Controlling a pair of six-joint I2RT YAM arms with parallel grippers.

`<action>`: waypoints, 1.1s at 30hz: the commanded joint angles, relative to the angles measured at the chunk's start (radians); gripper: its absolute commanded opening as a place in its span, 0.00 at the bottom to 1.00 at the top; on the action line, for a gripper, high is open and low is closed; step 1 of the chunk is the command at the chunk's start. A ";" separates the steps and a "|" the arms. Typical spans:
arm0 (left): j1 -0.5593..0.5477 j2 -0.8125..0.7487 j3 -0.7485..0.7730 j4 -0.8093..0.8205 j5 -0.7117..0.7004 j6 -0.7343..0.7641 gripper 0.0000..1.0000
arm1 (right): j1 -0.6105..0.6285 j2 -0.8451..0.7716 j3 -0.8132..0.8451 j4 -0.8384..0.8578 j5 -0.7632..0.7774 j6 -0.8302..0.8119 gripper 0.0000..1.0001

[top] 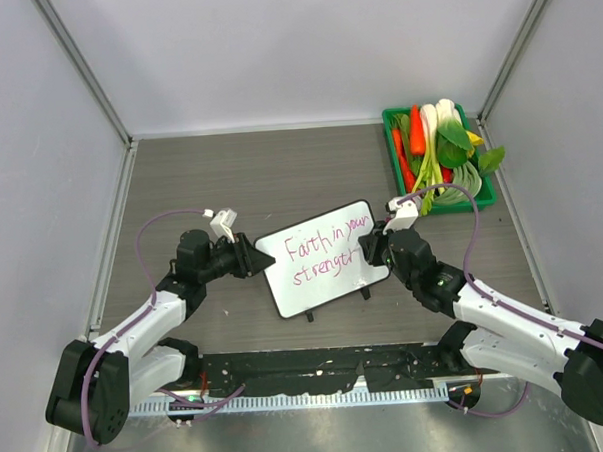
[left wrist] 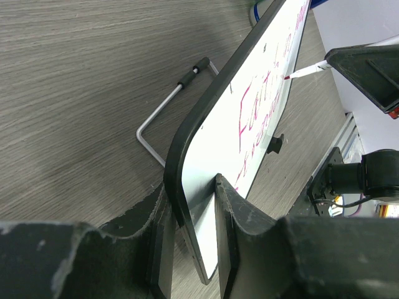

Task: Write a sentence on the whiteboard

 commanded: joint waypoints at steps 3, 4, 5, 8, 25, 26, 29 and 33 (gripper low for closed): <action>0.005 0.018 -0.006 -0.028 -0.054 0.069 0.00 | -0.003 0.001 0.016 -0.017 0.032 -0.008 0.02; 0.007 0.019 -0.006 -0.028 -0.054 0.069 0.00 | -0.003 -0.002 0.011 -0.020 0.030 -0.008 0.01; 0.007 0.019 -0.006 -0.028 -0.054 0.069 0.00 | -0.003 -0.003 0.004 -0.023 0.029 -0.004 0.01; 0.005 0.018 -0.006 -0.028 -0.054 0.069 0.00 | -0.001 -0.007 -0.010 -0.037 0.014 0.009 0.01; 0.005 0.018 -0.006 -0.028 -0.056 0.069 0.00 | -0.003 -0.063 -0.072 -0.077 -0.003 0.050 0.01; 0.005 0.015 -0.006 -0.030 -0.054 0.071 0.00 | -0.003 -0.063 -0.061 -0.075 -0.003 0.049 0.02; 0.005 0.015 -0.006 -0.030 -0.054 0.069 0.00 | -0.003 -0.072 -0.037 -0.078 -0.006 0.044 0.01; 0.005 0.013 -0.008 -0.030 -0.056 0.069 0.00 | -0.003 -0.102 -0.012 -0.074 -0.014 0.044 0.01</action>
